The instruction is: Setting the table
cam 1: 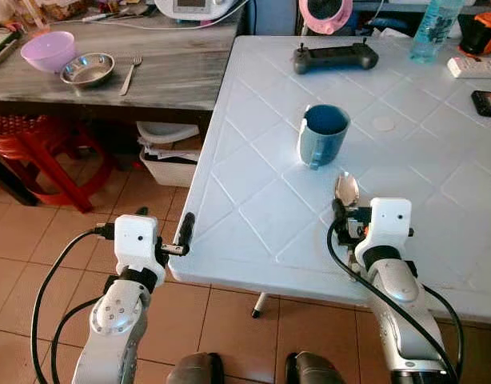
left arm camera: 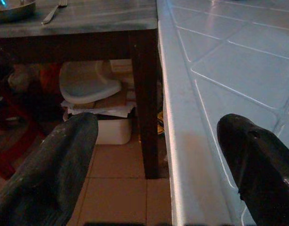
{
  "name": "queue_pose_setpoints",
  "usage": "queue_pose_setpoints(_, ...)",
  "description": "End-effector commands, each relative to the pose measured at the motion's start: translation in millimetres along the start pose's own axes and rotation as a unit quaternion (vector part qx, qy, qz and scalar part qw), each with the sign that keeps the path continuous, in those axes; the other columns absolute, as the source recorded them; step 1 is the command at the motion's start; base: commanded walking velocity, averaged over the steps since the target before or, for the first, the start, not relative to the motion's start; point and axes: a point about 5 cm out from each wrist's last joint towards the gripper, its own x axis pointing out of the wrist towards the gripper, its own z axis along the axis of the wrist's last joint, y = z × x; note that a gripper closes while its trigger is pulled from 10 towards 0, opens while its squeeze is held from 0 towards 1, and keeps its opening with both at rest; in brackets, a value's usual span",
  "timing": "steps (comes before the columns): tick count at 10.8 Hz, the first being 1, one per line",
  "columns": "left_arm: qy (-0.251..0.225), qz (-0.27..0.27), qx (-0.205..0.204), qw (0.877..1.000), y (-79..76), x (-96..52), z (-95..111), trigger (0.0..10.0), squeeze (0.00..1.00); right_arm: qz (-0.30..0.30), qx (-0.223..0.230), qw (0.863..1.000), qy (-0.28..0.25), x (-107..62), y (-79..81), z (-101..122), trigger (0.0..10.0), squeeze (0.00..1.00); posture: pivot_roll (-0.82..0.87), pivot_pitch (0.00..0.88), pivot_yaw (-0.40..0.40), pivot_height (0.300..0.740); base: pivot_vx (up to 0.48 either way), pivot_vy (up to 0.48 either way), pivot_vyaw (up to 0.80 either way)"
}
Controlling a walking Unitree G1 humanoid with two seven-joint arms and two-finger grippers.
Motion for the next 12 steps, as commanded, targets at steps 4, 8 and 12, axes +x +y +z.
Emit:
queue_pose_setpoints(4,-0.004,0.006,0.005,1.0,5.0,-1.7,4,10.0,0.0,0.012,0.005,0.999,-0.035,-6.8,5.9,13,10.0,0.0,0.05,0.142,0.081,0.74,0.0,0.0,0.0)
queue_pose_setpoints(8,0.003,0.001,0.006,1.0,5.1,-2.8,1,10.0,0.0,0.035,0.006,0.999,0.037,-17.2,8.4,-11,0.0,0.0,0.05,0.146,0.079,0.74,0.0,0.0,0.0)
queue_pose_setpoints(12,0.007,-0.006,0.008,1.0,5.8,-1.7,1,10.0,0.0,0.028,0.055,0.984,0.164,-18.5,2.3,-42,0.0,0.0,0.05,0.146,0.082,0.74,0.0,0.0,0.0)
